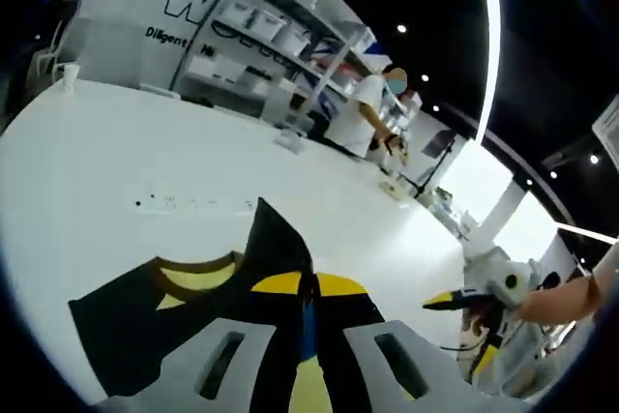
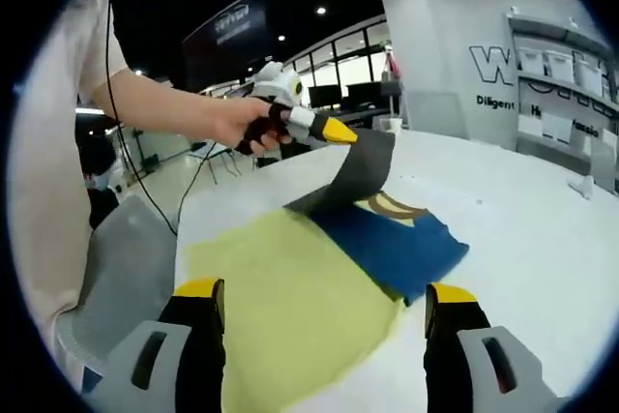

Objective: Fold the garment on the visible template until the final outline fits inside the template.

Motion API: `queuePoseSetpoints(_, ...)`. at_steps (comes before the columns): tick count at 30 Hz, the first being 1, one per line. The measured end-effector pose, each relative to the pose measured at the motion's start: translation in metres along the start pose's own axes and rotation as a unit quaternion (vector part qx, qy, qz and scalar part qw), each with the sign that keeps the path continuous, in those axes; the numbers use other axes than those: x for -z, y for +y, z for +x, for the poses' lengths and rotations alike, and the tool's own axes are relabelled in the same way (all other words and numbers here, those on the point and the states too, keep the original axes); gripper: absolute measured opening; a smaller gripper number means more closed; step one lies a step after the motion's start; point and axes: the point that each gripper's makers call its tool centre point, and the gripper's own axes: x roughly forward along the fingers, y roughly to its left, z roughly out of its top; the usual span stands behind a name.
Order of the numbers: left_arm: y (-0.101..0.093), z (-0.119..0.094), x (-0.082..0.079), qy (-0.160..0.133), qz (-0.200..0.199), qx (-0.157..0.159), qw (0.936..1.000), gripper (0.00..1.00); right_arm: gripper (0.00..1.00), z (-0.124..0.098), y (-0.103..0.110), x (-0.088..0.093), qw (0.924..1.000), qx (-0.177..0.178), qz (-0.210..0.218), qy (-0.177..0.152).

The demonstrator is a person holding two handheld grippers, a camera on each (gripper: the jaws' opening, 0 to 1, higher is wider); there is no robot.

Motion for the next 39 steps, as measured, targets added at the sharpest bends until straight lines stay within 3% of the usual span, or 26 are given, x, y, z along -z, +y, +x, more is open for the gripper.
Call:
queuePoseSetpoints(6, 0.0, 0.018, 0.021, 0.021, 0.018, -0.009, 0.9996, 0.02, 0.84, 0.0, -0.001, 0.001, 1.0, -0.002, -0.001, 0.006)
queuePoseSetpoints(10, 0.006, 0.029, 0.036, 0.048, 0.057, -0.035, 0.9966, 0.02, 0.84, 0.0, -0.002, 0.001, 1.0, -0.001, 0.003, 0.008)
queuePoseSetpoints(16, 0.009, 0.043, 0.056, 0.071, 0.066, -0.044, 0.9943, 0.02, 0.83, 0.0, -0.002, 0.002, 0.9999, 0.0, 0.005, 0.01)
queuePoseSetpoints(26, 0.0, 0.052, 0.075, 0.113, 0.126, -0.016, 0.9855, 0.02, 0.83, -0.001, -0.003, 0.005, 0.9999, 0.004, 0.012, 0.01)
queuePoseSetpoints(29, -0.004, 0.054, 0.08, 0.122, 0.126, -0.004, 0.9845, 0.02, 0.83, 0.0, -0.003, 0.008, 0.9998, 0.004, 0.015, 0.013)
queuePoseSetpoints(31, -0.008, 0.055, 0.089, 0.144, 0.156, 0.01, 0.9771, 0.02, 0.83, 0.0, -0.002, 0.009, 0.9998, 0.004, 0.016, 0.013)
queuePoseSetpoints(36, -0.016, 0.058, 0.104, 0.168, 0.182, 0.027, 0.9683, 0.02, 0.82, 0.002, -0.001, 0.009, 0.9998, 0.002, 0.017, 0.014)
queuePoseSetpoints(39, -0.021, 0.057, 0.116, 0.193, 0.21, 0.041, 0.9577, 0.02, 0.82, 0.003, -0.001, 0.009, 0.9998, 0.001, 0.017, 0.013)
